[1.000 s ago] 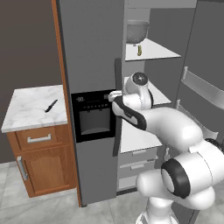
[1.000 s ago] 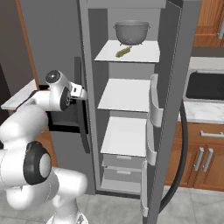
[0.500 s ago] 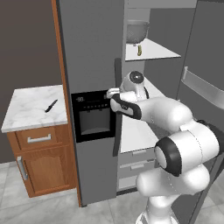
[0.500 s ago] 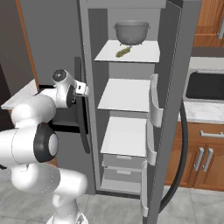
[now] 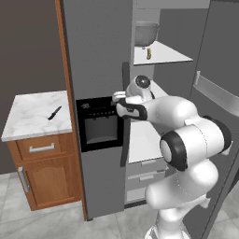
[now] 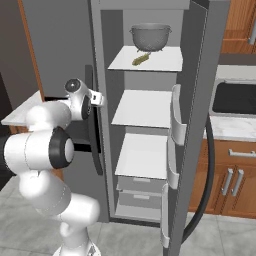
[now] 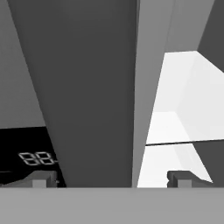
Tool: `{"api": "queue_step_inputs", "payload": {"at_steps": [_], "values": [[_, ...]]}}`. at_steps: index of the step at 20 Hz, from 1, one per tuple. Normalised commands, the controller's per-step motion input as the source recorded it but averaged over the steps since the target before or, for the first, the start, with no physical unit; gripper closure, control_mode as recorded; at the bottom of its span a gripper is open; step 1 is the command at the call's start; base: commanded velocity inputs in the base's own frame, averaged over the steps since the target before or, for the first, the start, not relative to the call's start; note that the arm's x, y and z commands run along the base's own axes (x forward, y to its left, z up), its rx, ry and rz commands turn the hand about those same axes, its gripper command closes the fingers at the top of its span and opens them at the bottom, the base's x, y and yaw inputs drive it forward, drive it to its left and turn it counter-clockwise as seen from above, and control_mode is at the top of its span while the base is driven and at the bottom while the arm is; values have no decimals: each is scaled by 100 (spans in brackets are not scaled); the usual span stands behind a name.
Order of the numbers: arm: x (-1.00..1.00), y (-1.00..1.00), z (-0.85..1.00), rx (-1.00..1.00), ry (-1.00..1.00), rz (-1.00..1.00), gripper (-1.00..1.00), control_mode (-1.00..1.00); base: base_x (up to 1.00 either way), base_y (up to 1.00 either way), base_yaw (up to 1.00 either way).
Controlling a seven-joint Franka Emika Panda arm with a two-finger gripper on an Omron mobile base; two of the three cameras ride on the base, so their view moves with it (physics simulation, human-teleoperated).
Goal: Retrieve the butter from the fridge and place it on a plate on the dining table. Then retrieve the butter knife by the fridge and place it near the plate.
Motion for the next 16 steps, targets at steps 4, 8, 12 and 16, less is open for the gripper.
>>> {"api": "queue_step_inputs", "payload": {"at_steps": [4,8,12,16], "values": [[35,0,-15,0,0,0,-100,-100,0,0,0],[26,0,-3,1,0,1,-100,-100,0,0,0],[11,0,0,0,0,0,100,-100,0,0,0],[0,0,0,0,0,0,100,-100,0,0,0]]}}
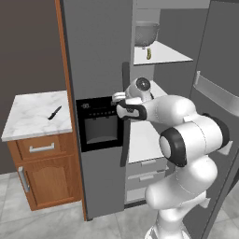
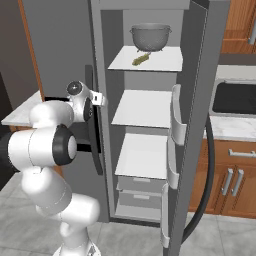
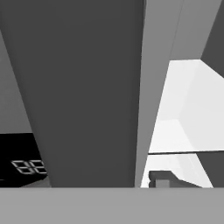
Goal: Retrieve the butter from the fridge and place it on a plate on the dining table. Then retrieve the butter knife by the fridge and place it near the plate.
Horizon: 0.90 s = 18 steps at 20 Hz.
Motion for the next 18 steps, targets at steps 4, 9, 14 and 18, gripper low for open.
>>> {"api": "queue_step_inputs", "payload": {"at_steps": [4,9,14,18], "values": [[0,0,0,0,0,0,100,-100,0,0,0],[-15,-1,0,0,0,-1,100,-100,0,0,0],[-65,4,3,-2,4,-6,100,-100,0,0,0],[-84,20,15,-2,7,-10,100,-100,0,0,0]]}}
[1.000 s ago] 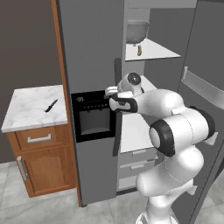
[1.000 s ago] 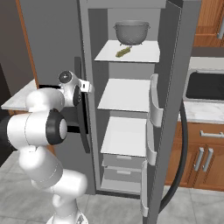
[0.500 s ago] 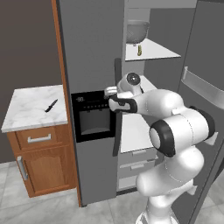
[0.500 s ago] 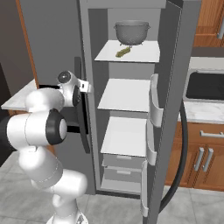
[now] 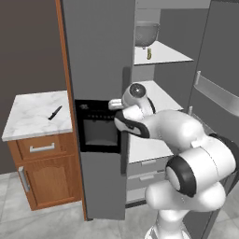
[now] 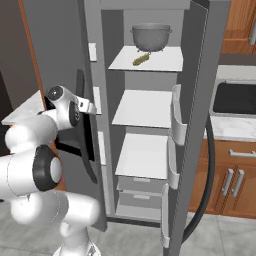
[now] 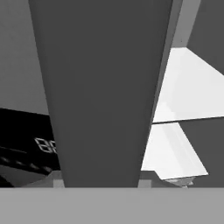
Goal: Retrieve the butter from the fridge and place it on a plate on the dining table. Then retrieve the butter knife by the fridge and place it near the plate.
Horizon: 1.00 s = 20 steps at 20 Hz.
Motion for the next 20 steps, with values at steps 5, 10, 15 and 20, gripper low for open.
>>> {"api": "queue_step_inputs", "payload": {"at_steps": [5,10,15,20], "values": [[-77,28,23,-1,14,-10,100,-100,0,0,0],[-72,30,12,0,17,-6,100,-100,0,0,0],[-65,40,1,-1,17,-8,100,-100,0,0,0],[-41,61,-5,-4,12,-10,100,-100,0,0,0]]}}
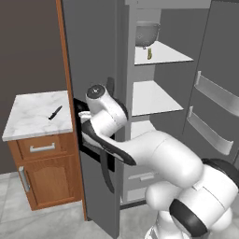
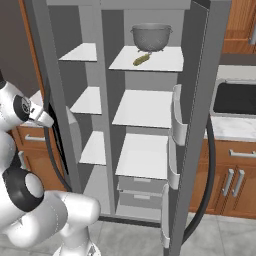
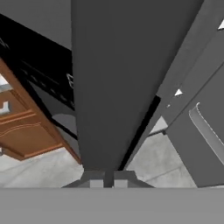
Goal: Retrieve the butter from the fridge and place it on a plate on the dining table. Then retrieve the butter knife by the fridge and place it near the plate.
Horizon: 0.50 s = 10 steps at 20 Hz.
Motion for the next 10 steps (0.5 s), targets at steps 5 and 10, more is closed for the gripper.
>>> {"api": "queue_step_inputs", "payload": {"at_steps": [5,10], "values": [[-4,42,0,-1,0,-14,-100,-100,0,0,0],[-1,10,0,0,0,-5,-100,-100,0,0,0]]}}
